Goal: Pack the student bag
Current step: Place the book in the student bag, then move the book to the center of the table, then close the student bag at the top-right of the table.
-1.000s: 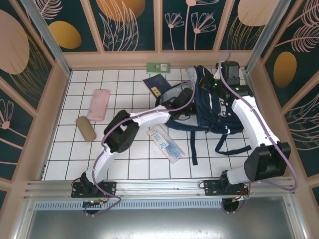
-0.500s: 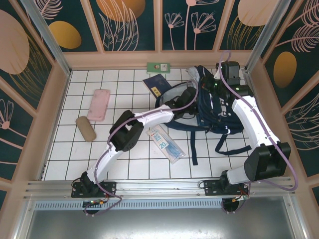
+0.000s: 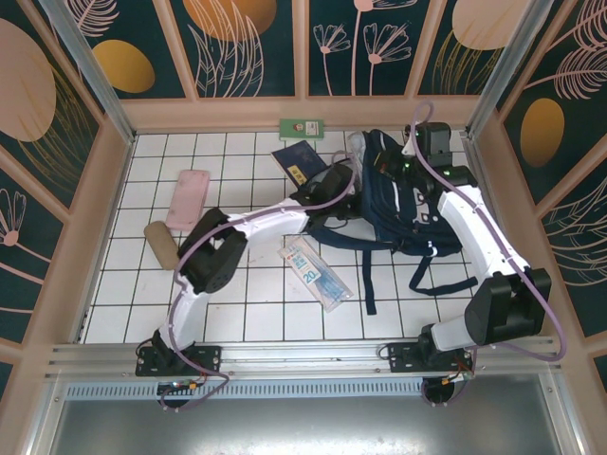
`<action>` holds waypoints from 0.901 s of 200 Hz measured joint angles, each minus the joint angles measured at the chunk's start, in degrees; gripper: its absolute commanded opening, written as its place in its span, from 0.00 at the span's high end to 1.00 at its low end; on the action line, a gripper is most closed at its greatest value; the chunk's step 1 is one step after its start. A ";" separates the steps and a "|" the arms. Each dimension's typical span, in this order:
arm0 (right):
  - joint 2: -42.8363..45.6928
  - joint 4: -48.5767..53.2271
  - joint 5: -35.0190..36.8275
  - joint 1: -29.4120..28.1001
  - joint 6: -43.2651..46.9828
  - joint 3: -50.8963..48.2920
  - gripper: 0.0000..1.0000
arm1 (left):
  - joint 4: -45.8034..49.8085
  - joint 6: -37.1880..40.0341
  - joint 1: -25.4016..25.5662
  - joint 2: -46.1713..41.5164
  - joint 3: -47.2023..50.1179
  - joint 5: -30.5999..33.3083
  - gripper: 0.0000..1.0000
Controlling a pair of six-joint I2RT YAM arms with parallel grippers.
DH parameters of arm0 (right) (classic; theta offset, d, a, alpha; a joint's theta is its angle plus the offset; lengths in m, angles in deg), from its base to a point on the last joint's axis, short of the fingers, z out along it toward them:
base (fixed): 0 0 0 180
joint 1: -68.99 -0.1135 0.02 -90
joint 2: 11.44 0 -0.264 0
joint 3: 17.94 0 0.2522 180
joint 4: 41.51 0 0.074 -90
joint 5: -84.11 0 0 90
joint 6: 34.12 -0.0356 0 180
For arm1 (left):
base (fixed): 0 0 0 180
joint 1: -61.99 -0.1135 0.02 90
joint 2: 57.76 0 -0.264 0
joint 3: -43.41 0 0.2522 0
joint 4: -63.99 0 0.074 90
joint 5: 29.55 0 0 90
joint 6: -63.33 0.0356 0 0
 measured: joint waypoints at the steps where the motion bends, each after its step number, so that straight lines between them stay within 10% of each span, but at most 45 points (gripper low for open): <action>1: 0.00 -0.07 -0.11 -0.02 0.00 -0.11 1.00 | 0.04 0.00 -0.07 -0.22 0.20 0.07 0.20; 103: -0.72 -7.37 -0.59 -2.69 0.83 -7.45 1.00 | 8.70 9.66 -8.09 -33.20 21.33 9.57 0.19; 180: -0.83 -6.62 5.27 -8.20 3.96 -9.53 1.00 | 8.28 10.51 -18.99 -16.46 12.74 9.73 0.60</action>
